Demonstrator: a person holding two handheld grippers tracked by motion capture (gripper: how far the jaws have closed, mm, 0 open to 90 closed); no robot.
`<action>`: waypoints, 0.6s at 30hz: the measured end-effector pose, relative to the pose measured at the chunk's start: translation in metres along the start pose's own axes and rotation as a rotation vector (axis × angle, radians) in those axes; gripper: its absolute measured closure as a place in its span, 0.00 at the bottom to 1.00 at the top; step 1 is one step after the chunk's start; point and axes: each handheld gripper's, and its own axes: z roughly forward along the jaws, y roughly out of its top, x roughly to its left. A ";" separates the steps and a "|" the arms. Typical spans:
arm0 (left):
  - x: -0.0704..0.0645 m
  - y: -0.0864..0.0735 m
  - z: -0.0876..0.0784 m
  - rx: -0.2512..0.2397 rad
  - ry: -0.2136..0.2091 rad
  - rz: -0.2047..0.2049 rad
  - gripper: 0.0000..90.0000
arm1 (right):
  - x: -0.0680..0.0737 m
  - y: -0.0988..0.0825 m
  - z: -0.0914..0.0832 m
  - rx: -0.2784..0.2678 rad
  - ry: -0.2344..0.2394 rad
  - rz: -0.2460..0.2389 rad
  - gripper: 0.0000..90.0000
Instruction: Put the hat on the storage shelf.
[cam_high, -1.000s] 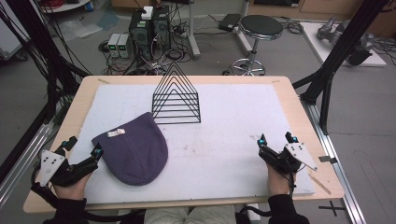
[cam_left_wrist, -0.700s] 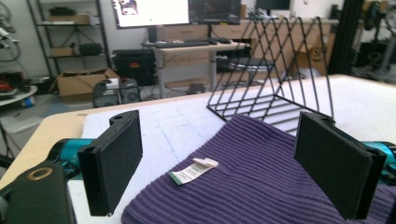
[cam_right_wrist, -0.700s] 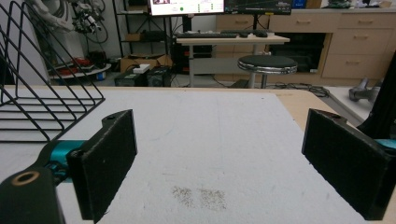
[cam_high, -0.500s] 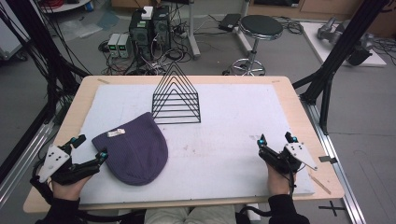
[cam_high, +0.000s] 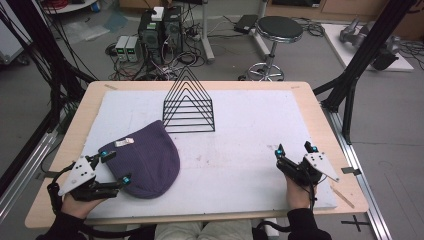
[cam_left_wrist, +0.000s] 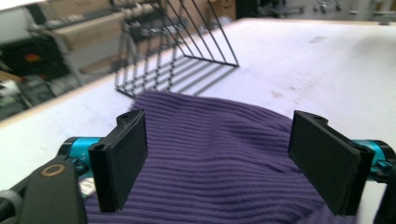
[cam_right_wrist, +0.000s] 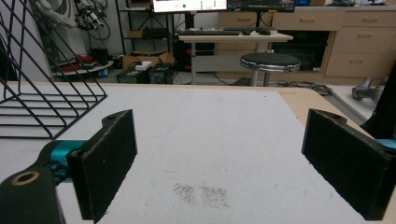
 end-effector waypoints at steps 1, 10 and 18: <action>0.000 0.000 0.000 0.004 -0.012 0.000 0.22 | 0.000 0.000 0.000 0.000 0.000 0.000 0.10; 0.002 0.000 0.004 0.030 -0.114 -0.024 0.13 | 0.002 -0.001 0.001 0.011 0.013 -0.008 0.10; -0.002 -0.002 0.012 0.082 -0.190 0.011 0.13 | 0.003 0.000 0.001 0.010 0.020 -0.010 0.10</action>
